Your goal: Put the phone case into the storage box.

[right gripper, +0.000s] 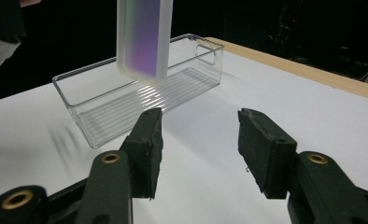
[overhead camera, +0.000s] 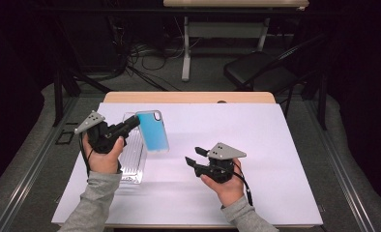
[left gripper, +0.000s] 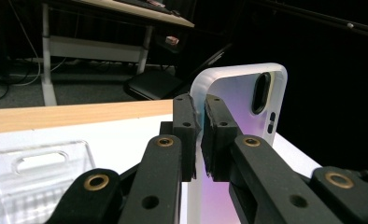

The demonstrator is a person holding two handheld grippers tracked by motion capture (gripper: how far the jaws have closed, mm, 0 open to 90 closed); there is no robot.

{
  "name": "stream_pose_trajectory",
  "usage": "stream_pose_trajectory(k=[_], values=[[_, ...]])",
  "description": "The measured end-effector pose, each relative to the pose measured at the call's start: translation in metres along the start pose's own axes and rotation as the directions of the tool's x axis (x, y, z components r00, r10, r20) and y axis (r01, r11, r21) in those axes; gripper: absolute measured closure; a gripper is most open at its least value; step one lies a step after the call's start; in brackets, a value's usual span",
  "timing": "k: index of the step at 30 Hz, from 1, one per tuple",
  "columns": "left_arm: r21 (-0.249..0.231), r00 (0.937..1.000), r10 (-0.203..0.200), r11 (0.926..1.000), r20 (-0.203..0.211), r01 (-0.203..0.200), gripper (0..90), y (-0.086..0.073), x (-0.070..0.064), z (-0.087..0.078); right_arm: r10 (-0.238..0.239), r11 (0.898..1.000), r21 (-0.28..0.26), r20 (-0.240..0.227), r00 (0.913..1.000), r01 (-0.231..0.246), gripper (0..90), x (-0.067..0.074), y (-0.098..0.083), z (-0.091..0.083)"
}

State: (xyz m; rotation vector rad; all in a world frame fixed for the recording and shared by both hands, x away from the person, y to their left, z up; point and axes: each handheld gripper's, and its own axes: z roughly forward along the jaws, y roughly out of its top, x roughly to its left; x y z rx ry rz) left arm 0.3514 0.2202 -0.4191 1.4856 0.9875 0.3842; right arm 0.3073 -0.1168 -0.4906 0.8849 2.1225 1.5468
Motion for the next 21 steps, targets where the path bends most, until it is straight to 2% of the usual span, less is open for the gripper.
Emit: stream_pose_trajectory(k=[7, 10, 15, 21], values=[[-0.013, 0.9995, -0.001, 0.9999, -0.031, 0.000, 85.3, 0.018, 0.022, 0.001, 0.000, 1.000, 0.015, 0.013, 0.9999, 0.000, 44.7, 0.000, 0.000, 0.000], [-0.027, 0.9992, 0.007, 0.9996, -0.039, -0.008, 85.3, 0.025, 0.029, -0.001, -0.009, 1.000, 0.012, 0.013, 0.9999, 0.009, 38.8, 0.000, -0.001, 0.000], [-0.039, 0.9981, 0.033, 0.9986, -0.051, -0.035, 85.3, 0.038, 0.037, -0.002, -0.022, 0.999, 0.034, 0.019, 0.9996, 0.022, 33.4, -0.003, -0.005, -0.002], [-0.035, 0.9960, 0.059, 0.9975, -0.067, -0.061, 85.3, 0.052, 0.043, 0.003, -0.007, 0.999, 0.037, 0.039, 0.9992, 0.006, 27.0, -0.007, -0.008, -0.007]])
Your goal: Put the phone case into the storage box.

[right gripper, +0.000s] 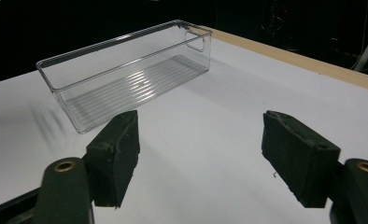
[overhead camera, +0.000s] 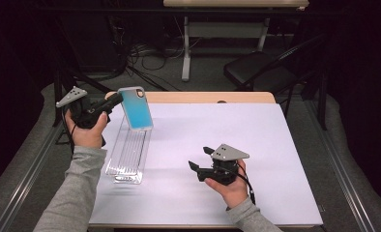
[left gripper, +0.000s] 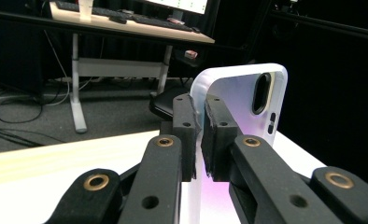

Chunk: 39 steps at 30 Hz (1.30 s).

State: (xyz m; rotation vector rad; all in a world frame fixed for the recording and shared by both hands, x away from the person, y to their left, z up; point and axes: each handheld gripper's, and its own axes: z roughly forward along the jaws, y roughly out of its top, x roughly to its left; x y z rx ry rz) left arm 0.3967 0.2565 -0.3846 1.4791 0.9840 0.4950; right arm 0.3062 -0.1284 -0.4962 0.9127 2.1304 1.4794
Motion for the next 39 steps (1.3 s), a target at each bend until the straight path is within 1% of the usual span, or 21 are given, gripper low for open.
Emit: stream_pose_trajectory(k=[2, 4, 6, 7, 10, 13, 16, 17, 18, 20, 23, 28, 32, 39], values=[[-0.003, 0.9999, 0.015, 0.9999, 0.005, -0.015, 85.3, 0.003, 0.001, 0.004, -0.003, 1.000, 0.008, 0.014, 0.9999, 0.003, 24.6, -0.001, 0.000, -0.001], [0.005, 0.9998, 0.019, 0.9998, -0.002, -0.019, 85.2, 0.006, 0.002, 0.008, 0.013, 1.000, 0.008, 0.005, 0.9999, -0.013, 23.2, -0.003, -0.001, -0.004], [0.007, 0.9998, 0.022, 0.9997, -0.004, -0.022, 85.3, 0.008, 0.003, 0.012, 0.016, 1.000, 0.011, 0.000, 0.9999, -0.016, 20.1, -0.004, -0.002, -0.005], [0.007, 0.9998, 0.020, 0.9998, -0.004, -0.020, 85.3, 0.009, 0.003, 0.014, 0.013, 1.000, 0.005, 0.001, 0.9999, -0.013, 18.9, -0.005, -0.002, -0.006], [0.005, 0.9997, 0.024, 0.9997, -0.006, -0.024, 85.3, 0.011, 0.005, 0.019, 0.031, 0.999, -0.010, -0.001, 0.9995, -0.031, 16.5, -0.008, -0.002, -0.009], [0.003, 0.9996, 0.029, 0.9996, 0.000, -0.029, 85.3, 0.012, 0.008, 0.024, 0.040, 0.999, -0.019, 0.002, 0.9992, -0.040, 15.5, -0.011, -0.002, -0.012], [0.005, 0.9992, 0.040, 0.9992, 0.001, -0.040, 85.3, 0.013, 0.011, 0.028, 0.052, 0.999, -0.016, 0.006, 0.9987, -0.051, 15.0, -0.015, -0.003, -0.015], [0.006, 0.9993, 0.038, 0.9992, -0.001, -0.038, 85.2, 0.013, 0.013, 0.029, 0.060, 0.998, -0.016, 0.009, 0.9982, -0.060, 14.9, -0.016, -0.004, -0.016], [0.005, 0.9993, 0.037, 0.9993, -0.002, -0.037, 85.3, 0.013, 0.014, 0.030, 0.058, 0.998, -0.014, 0.011, 0.9982, -0.058, 14.9, -0.016, -0.005, -0.017], [0.000, 0.9993, 0.037, 0.9993, -0.004, -0.036, 85.3, 0.014, 0.016, 0.031, 0.067, 0.998, -0.015, 0.004, 0.9977, -0.067, 14.7, -0.018, -0.006, -0.018], [-0.009, 0.9989, 0.046, 0.9989, -0.008, -0.046, 85.3, 0.015, 0.019, 0.033, 0.065, 0.998, -0.013, 0.011, 0.9978, -0.065, 14.3, -0.018, -0.007, -0.021], [-0.030, 0.9992, 0.038, 0.9988, -0.016, -0.038, 85.3, 0.017, 0.027, 0.035, 0.055, 0.998, -0.010, 0.026, 0.9982, -0.054, 12.0, -0.019, -0.010, -0.024], [-0.033, 0.9993, 0.028, 0.9990, -0.025, -0.029, 85.3, 0.016, 0.036, 0.036, 0.052, 0.999, -0.011, 0.030, 0.9982, -0.052, 6.1, -0.020, -0.011, -0.024], [-0.028, 0.9982, 0.041, 0.9987, -0.043, -0.042, 85.3, 0.014, 0.049, 0.039, 0.051, 0.999, -0.006, 0.031, 0.9982, -0.051, 3.8, -0.020, -0.011, -0.024]])
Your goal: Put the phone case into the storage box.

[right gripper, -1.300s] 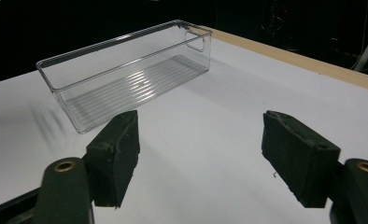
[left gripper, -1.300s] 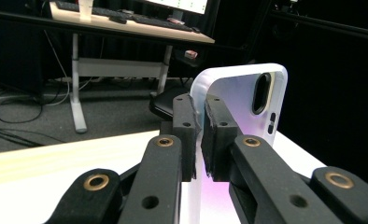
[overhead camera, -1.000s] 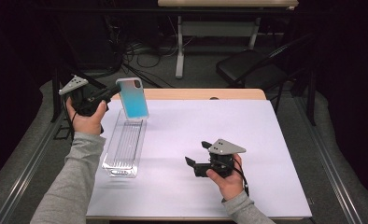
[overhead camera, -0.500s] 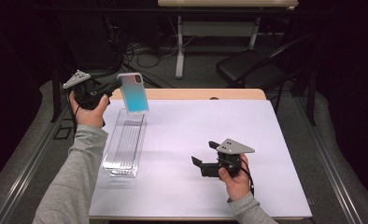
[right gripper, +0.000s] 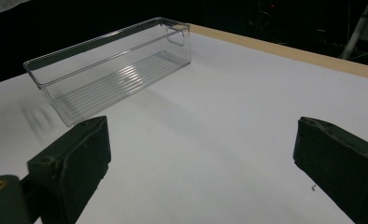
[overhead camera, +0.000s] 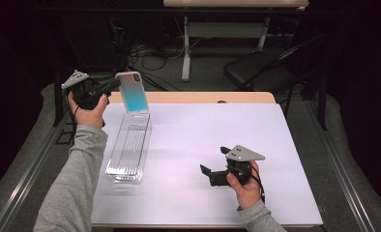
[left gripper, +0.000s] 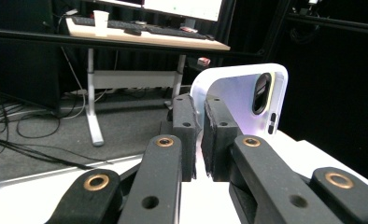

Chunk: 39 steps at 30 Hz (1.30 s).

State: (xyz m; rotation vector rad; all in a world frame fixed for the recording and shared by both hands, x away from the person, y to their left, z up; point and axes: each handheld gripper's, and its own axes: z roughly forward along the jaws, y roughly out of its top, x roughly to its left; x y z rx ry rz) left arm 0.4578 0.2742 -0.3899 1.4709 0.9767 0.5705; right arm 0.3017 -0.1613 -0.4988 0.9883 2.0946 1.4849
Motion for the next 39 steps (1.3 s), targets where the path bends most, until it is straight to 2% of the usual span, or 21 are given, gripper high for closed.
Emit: stream_pose_trajectory(k=[10, 13, 22, 28, 32, 39], values=[[0.000, 0.9990, 0.041, 0.9992, -0.021, -0.041, 85.3, -0.006, 0.013, 0.008, 0.006, 1.000, -0.002, 0.013, 0.9999, -0.006, 3.2, -0.002, -0.001, -0.002], [0.004, 0.9973, 0.068, 0.9977, -0.028, -0.068, 85.3, -0.008, 0.015, 0.010, 0.003, 1.000, -0.004, 0.015, 0.9999, -0.003, 2.9, -0.001, -0.001, -0.002], [0.009, 0.9937, 0.111, 0.9937, -0.006, -0.111, 85.3, -0.014, 0.021, 0.016, 0.005, 1.000, 0.001, 0.027, 0.9996, -0.005, 2.4, 0.000, -0.004, -0.004], [0.037, 0.9896, 0.144, 0.9889, 0.005, -0.144, 85.3, -0.020, 0.021, 0.022, 0.018, 1.000, 0.000, 0.041, 0.9990, -0.018, 2.4, -0.001, -0.006, -0.009], [0.046, 0.9889, 0.148, 0.9878, 0.012, -0.148, 85.3, -0.026, 0.023, 0.026, 0.015, 1.000, 0.003, 0.049, 0.9987, -0.016, 2.4, -0.001, -0.007, -0.011], [0.059, 0.9914, 0.130, 0.9897, 0.010, -0.131, 85.3, -0.045, 0.032, 0.029, 0.022, 1.000, 0.005, 0.060, 0.9980, -0.022, 2.4, 0.000, -0.009, -0.012]])
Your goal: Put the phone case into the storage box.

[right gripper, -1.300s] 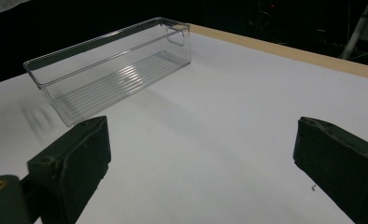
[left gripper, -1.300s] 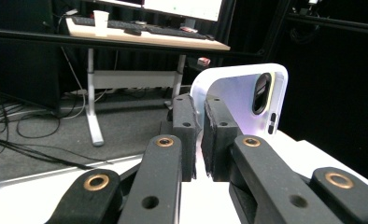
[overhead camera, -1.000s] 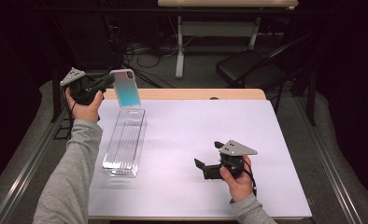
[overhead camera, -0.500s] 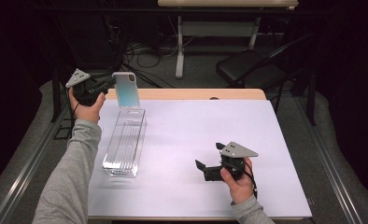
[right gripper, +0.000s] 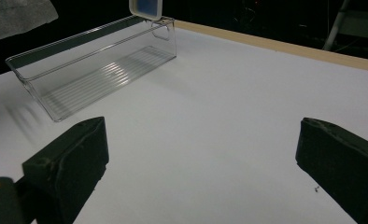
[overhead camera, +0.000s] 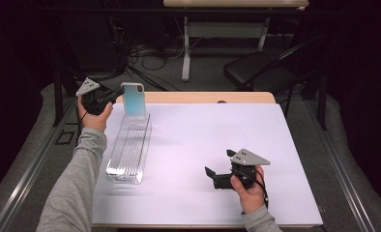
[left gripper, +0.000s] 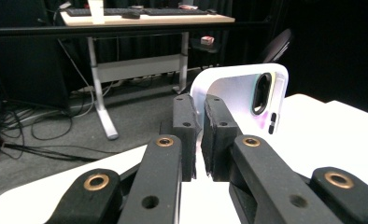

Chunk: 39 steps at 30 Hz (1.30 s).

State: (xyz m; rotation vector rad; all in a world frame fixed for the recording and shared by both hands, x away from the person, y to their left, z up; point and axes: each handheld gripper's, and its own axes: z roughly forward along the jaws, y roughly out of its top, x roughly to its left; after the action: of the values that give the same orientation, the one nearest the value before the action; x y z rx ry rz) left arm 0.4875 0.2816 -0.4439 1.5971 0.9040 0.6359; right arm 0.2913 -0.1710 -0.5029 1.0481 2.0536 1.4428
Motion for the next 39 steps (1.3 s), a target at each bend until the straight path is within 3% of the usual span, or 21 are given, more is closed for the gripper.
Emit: stream_pose_trajectory(k=[6, 13, 19, 26, 39], values=[[0.007, 0.9999, -0.011, 0.9999, 0.004, 0.011, 85.4, -0.013, 0.005, 0.005, 0.003, 1.000, 0.009, 0.009, 1.0000, -0.003, 2.4, 0.000, -0.002, 0.000], [0.019, 0.9999, 0.013, 0.9997, 0.007, -0.013, 85.4, -0.019, 0.005, 0.013, 0.005, 1.000, 0.017, 0.016, 0.9999, -0.006, 2.4, -0.001, -0.003, 0.000], [0.046, 0.9999, 0.014, 0.9988, 0.008, -0.014, 85.4, -0.025, 0.007, 0.019, 0.010, 1.000, 0.016, 0.022, 0.9997, -0.010, 2.4, -0.002, -0.004, 0.000], [0.088, 0.9991, 0.042, 0.9952, 0.010, -0.043, 85.4, -0.032, 0.005, 0.026, 0.009, 1.000, 0.019, 0.025, 0.9996, -0.009, 2.4, -0.003, -0.005, -0.002], [0.096, 0.9996, 0.028, 0.9950, 0.001, -0.028, 85.3, -0.048, 0.010, 0.028, 0.011, 1.000, 0.026, 0.022, 0.9997, -0.011, 2.4, -0.002, -0.006, 0.001]])
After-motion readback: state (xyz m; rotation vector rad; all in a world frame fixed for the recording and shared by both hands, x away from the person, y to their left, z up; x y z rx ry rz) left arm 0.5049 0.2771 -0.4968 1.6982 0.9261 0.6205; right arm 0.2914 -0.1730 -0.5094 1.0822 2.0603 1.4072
